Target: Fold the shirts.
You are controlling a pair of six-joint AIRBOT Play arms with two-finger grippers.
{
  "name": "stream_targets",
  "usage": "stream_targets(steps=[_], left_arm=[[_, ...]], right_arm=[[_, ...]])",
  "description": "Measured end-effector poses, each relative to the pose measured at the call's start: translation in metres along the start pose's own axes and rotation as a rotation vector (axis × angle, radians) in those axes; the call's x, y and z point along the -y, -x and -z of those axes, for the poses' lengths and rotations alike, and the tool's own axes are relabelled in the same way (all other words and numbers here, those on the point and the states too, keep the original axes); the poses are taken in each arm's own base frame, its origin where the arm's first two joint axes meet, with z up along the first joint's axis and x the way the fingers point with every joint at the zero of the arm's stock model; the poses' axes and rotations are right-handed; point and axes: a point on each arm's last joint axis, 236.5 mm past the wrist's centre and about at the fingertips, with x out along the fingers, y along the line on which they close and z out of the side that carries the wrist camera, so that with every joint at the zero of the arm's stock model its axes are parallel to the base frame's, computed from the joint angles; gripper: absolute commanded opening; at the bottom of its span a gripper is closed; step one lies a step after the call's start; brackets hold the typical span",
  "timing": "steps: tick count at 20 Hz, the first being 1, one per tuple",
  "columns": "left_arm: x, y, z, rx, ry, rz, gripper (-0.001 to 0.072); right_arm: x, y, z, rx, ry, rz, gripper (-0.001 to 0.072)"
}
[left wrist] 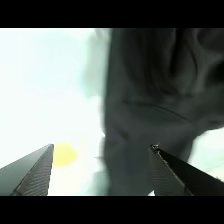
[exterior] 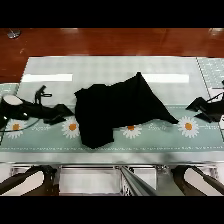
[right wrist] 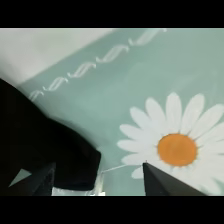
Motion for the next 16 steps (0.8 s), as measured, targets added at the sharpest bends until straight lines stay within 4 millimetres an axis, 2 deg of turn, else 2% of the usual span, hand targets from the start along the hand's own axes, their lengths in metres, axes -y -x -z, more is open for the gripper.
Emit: stream_targets(steps=[3,7,8,9,10,11,12,16], left_arm=[[0.016,-0.027,0.019,-0.019,0.011,0.082,0.0701],[0.038,-0.062,0.042,-0.074,-0.026,0.108,0.0695],[0.043,-0.069,0.045,-0.082,-0.040,0.107,0.0535],[0.046,-0.075,0.045,-0.080,-0.056,0.099,0.0064],[0.046,-0.079,0.043,-0.072,-0.083,0.081,0.0024],[0.047,-0.081,0.041,-0.069,-0.116,0.069,0.0024],[0.058,-0.081,0.035,-0.055,-0.120,0.092,0.0024],[0.080,-0.078,0.029,-0.058,-0.175,0.128,0.0024]], right_arm=[[0.001,-0.012,0.017,-0.021,-0.033,-0.040,0.0615],[0.000,-0.017,0.024,-0.024,-0.047,-0.060,0.0615],[0.000,-0.018,0.025,-0.025,-0.046,-0.063,0.0616],[0.001,-0.018,0.026,-0.027,-0.047,-0.061,0.0615],[0.002,-0.018,0.026,-0.028,-0.047,-0.059,0.0615],[0.002,-0.019,0.027,-0.031,-0.045,-0.056,0.0615],[0.004,-0.019,0.028,-0.037,-0.042,-0.051,0.0615],[0.001,-0.031,0.037,-0.092,-0.033,-0.049,0.0615]])
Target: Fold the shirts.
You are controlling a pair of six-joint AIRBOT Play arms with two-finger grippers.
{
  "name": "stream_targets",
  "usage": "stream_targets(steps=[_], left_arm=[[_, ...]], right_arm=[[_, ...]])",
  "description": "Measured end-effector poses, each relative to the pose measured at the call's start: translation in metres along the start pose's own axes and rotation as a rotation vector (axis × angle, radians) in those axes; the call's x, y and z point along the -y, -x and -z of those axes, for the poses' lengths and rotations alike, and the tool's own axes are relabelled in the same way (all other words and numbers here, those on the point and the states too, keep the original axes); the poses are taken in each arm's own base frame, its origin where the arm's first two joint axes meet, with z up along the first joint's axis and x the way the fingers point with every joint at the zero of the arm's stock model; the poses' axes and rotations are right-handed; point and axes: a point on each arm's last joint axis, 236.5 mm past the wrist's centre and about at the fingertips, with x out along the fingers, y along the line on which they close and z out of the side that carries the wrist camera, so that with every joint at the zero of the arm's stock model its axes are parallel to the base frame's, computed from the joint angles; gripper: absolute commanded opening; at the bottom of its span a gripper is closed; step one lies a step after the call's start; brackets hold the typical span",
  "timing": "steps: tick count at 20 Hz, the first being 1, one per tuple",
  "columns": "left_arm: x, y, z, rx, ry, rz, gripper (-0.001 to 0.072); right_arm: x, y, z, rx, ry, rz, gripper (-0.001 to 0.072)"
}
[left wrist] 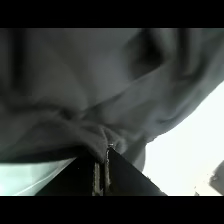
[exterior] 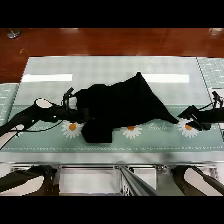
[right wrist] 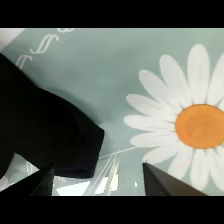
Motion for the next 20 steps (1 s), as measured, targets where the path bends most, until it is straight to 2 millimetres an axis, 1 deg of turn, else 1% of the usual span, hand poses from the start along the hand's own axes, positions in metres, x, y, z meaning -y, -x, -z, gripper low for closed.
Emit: stream_targets(steps=[2,4,5,6,7,8,10,11,12,13,14,15,16,17,18,19,20], left_arm=[[0.006,0.001,-0.003,0.004,-0.012,0.012,0.0024],[0.010,0.001,-0.004,-0.001,-0.021,0.018,0.0024],[0.011,0.001,-0.003,-0.006,-0.022,0.022,0.0024],[0.012,0.002,-0.002,-0.010,-0.024,0.025,0.0024],[0.013,0.002,-0.002,-0.010,-0.024,0.027,0.0024],[0.013,0.002,-0.002,-0.013,-0.025,0.029,0.0024],[0.017,0.005,-0.005,-0.013,-0.035,0.038,0.0024],[0.022,0.009,-0.008,-0.011,-0.045,0.051,0.0024],[0.030,0.018,-0.017,0.003,-0.062,0.068,0.0024],[0.044,0.032,-0.033,0.036,-0.098,0.091,0.0024],[0.061,0.049,-0.048,0.070,-0.142,0.115,0.0024],[0.083,0.074,-0.069,0.132,-0.202,0.137,0.0024],[0.107,0.103,-0.089,0.205,-0.269,0.154,0.0023],[0.136,0.140,-0.108,0.292,-0.349,0.168,0.0024],[0.166,0.178,-0.122,0.380,-0.427,0.178,0.0024],[0.199,0.221,-0.129,0.470,-0.510,0.189,0.0023],[0.228,0.261,-0.131,0.552,-0.586,0.190,0.0024]], right_arm=[[-0.006,-0.012,0.003,-0.031,0.019,-0.001,0.0615],[-0.013,-0.025,0.001,-0.038,0.025,-0.004,0.0609],[-0.018,-0.032,-0.001,-0.037,0.023,-0.014,0.0542],[-0.023,-0.038,-0.001,-0.045,0.019,-0.023,0.0397],[-0.027,-0.044,-0.001,-0.050,0.016,-0.030,0.0102],[-0.031,-0.049,-0.001,-0.052,0.014,-0.038,0.0019],[-0.042,-0.051,-0.002,-0.059,0.037,-0.064,0.0018],[-0.053,-0.046,-0.006,-0.056,0.059,-0.091,0.0018],[-0.067,-0.036,-0.015,-0.037,0.086,-0.122,0.0018],[-0.084,-0.021,-0.027,0.000,0.120,-0.156,0.0018],[-0.107,0.003,-0.044,0.067,0.158,-0.202,0.0018],[-0.130,0.032,-0.060,0.138,0.206,-0.243,0.0018],[-0.159,0.072,-0.078,0.241,0.264,-0.293,0.0018],[-0.184,0.113,-0.089,0.337,0.322,-0.329,0.0018],[-0.209,0.162,-0.094,0.445,0.392,-0.364,0.0018],[-0.234,0.214,-0.090,0.560,0.460,-0.403,0.0018],[-0.251,0.259,-0.079,0.657,0.522,-0.428,0.0018]])
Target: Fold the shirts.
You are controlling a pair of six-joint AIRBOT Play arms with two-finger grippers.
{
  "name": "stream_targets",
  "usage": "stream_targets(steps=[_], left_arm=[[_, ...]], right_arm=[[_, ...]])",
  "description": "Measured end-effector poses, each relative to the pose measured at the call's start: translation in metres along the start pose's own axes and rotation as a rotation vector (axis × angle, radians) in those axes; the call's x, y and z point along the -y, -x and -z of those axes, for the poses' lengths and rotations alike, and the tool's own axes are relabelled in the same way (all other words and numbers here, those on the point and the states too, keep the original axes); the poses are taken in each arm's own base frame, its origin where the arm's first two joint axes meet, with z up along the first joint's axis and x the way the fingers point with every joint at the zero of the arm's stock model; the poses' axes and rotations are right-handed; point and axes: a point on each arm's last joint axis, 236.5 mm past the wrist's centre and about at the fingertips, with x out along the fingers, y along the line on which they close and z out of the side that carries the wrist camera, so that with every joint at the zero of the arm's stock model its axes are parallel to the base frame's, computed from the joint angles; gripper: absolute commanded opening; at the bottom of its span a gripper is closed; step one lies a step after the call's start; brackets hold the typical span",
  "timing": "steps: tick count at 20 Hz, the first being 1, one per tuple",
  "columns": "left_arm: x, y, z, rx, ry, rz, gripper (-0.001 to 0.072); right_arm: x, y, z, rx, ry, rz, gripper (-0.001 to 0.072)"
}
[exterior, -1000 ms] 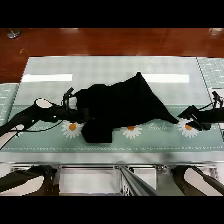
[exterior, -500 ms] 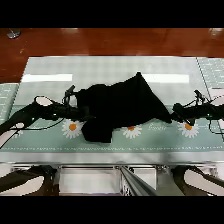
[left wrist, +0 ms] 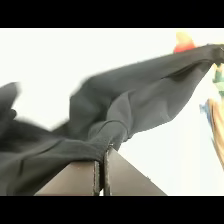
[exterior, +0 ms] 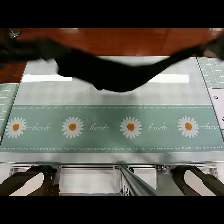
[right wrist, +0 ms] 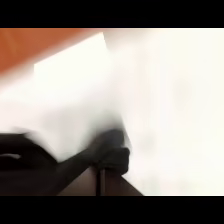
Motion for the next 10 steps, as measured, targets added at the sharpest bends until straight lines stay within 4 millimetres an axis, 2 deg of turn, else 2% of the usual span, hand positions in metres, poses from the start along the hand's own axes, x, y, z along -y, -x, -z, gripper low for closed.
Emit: stream_targets(steps=[1,2,3,4,7,10], left_arm=[[0.028,0.028,-0.034,0.072,-0.092,-0.003,0.0023],[0.056,0.054,-0.057,0.126,-0.179,-0.011,0.0023],[0.084,0.081,-0.074,0.172,-0.264,-0.035,0.0023],[0.105,0.104,-0.082,0.197,-0.335,-0.078,0.0023],[0.147,0.166,-0.085,0.272,-0.472,-0.266,0.0023],[0.176,0.213,-0.066,0.330,-0.535,-0.421,0.0024]], right_arm=[[-0.029,0.031,-0.020,0.080,0.071,-0.019,0.0018],[-0.061,0.066,-0.035,0.167,0.144,-0.035,0.0018],[-0.086,0.098,-0.043,0.242,0.204,-0.043,0.0018],[-0.110,0.130,-0.046,0.316,0.263,-0.043,0.0018],[-0.155,0.210,-0.033,0.480,0.397,-0.001,0.0018],[-0.173,0.262,-0.009,0.566,0.465,0.064,0.0018]])
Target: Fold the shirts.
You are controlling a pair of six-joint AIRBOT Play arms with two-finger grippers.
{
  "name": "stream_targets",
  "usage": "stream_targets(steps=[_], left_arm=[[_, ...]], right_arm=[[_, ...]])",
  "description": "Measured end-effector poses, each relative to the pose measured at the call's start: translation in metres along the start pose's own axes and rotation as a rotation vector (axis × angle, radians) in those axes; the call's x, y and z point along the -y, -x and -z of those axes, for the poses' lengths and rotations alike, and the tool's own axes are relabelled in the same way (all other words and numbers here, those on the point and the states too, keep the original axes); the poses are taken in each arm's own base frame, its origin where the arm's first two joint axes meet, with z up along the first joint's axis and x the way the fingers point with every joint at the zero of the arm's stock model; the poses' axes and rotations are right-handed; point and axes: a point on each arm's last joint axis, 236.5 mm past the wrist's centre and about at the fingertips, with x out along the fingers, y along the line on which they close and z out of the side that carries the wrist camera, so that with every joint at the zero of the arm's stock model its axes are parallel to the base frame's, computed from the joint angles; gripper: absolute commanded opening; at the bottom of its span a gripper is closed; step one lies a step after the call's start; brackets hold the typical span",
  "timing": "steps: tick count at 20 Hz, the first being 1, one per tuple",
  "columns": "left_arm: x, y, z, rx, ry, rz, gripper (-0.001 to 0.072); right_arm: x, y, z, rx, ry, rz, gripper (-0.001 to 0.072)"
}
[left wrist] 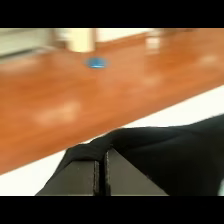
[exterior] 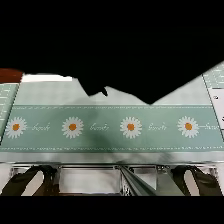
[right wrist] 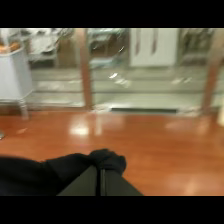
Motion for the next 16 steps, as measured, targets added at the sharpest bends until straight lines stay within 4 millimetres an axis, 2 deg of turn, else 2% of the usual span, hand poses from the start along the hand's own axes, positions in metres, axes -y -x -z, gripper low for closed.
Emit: stream_targets(steps=[2,4,6,7,10,12,16], left_arm=[[0.008,0.032,-0.002,0.031,-0.031,-0.076,0.0023],[0.012,0.052,0.003,0.039,-0.038,-0.123,0.0023],[0.010,0.055,0.013,0.021,-0.019,-0.141,0.0024],[0.006,0.050,0.022,-0.004,0.000,-0.140,0.0023],[-0.017,0.015,0.067,-0.138,0.090,-0.131,0.0024],[-0.034,-0.024,0.106,-0.243,0.164,-0.095,0.0024],[-0.063,-0.112,0.181,-0.386,0.282,-0.025,0.0024]], right_arm=[[-0.006,0.025,-0.002,0.022,0.029,0.035,0.0018],[-0.006,0.038,0.005,0.001,0.039,0.063,0.0018],[0.000,0.041,0.016,-0.037,0.035,0.090,0.0018],[0.003,0.039,0.024,-0.066,0.026,0.097,0.0018],[0.018,0.018,0.064,-0.190,-0.040,0.101,0.0018],[0.033,-0.008,0.106,-0.302,-0.109,0.095,0.0018],[0.073,-0.080,0.191,-0.466,-0.278,0.087,0.0018]])
